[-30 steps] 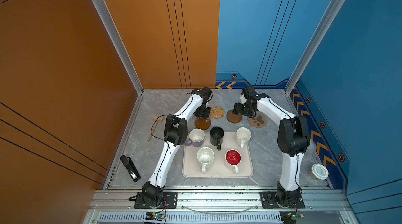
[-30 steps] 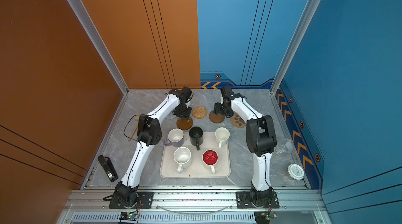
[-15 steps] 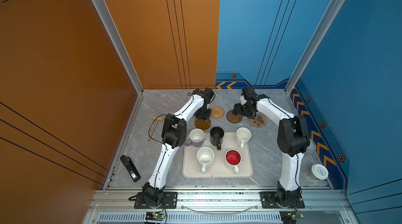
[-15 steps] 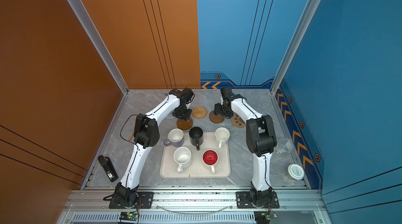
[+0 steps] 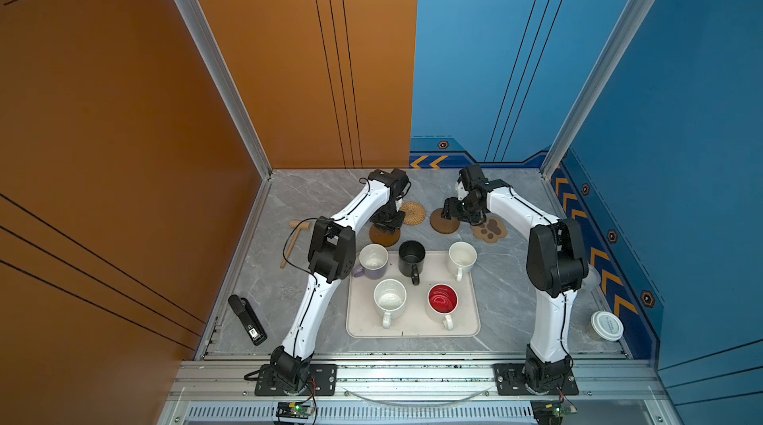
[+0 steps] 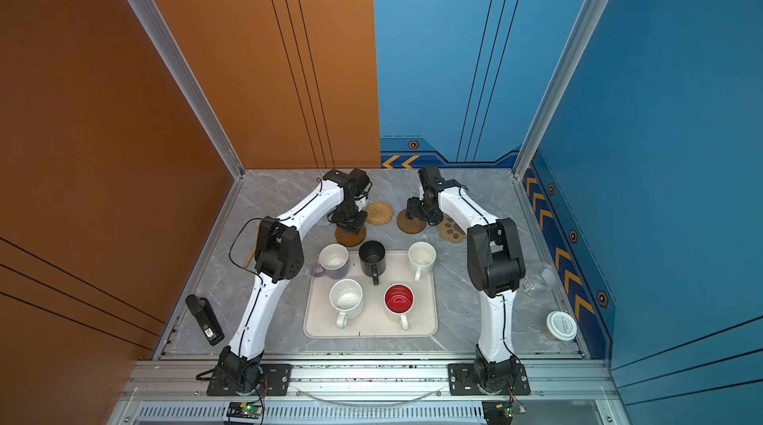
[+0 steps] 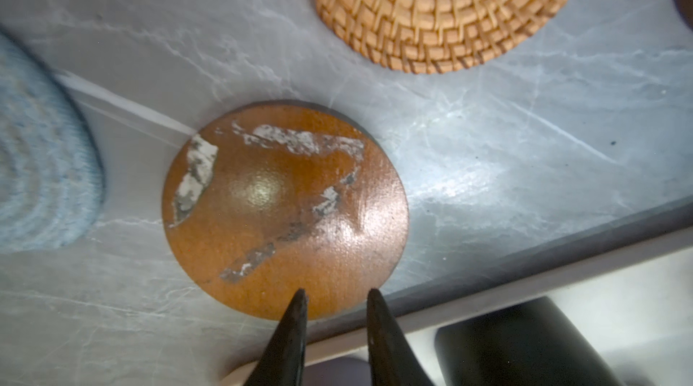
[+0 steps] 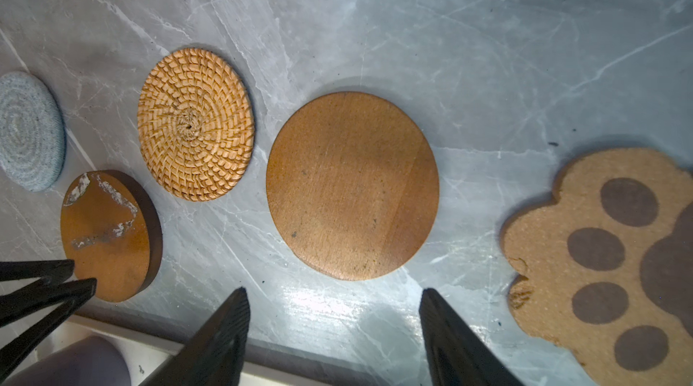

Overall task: Place cups on coasters
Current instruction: Rotate the coaster at the top-center of the table.

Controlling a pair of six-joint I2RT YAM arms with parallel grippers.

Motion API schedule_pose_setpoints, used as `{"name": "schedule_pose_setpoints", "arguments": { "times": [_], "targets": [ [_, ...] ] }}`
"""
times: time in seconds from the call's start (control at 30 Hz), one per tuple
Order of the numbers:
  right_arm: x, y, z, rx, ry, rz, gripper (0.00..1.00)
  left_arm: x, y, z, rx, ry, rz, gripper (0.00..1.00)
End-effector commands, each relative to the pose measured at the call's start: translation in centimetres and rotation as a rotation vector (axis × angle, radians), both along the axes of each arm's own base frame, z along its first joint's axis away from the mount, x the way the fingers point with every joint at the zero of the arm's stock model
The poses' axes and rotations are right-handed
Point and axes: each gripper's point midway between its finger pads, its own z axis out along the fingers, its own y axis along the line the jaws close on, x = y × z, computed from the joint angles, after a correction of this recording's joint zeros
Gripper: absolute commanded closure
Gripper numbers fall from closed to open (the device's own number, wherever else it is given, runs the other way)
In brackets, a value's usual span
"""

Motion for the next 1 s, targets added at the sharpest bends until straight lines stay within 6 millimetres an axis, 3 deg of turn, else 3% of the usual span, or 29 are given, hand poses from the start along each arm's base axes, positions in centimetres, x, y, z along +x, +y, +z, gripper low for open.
{"name": "schedule_pose_setpoints", "arguments": {
  "times": [0.0,0.53,0.97],
  "targets": [
    [-0.4,0.1,0.2,0.024,0.006,-0.011,0.29,-2.7,-0.8,-0.3,-0.014,0.089,-0.048,0.69],
    [-0.5,0.1,-0.3,0.026,0.016,-0.011,0.3,-4.3,-1.4,-1.5,-0.002,0.147,-0.06,0.71],
    [-0.9,0.0,-0.6,0.023,0.022,-0.015,0.29,-3.7,-1.2,-3.3,-0.004,0.175,-0.022,0.71]
  ]
}}
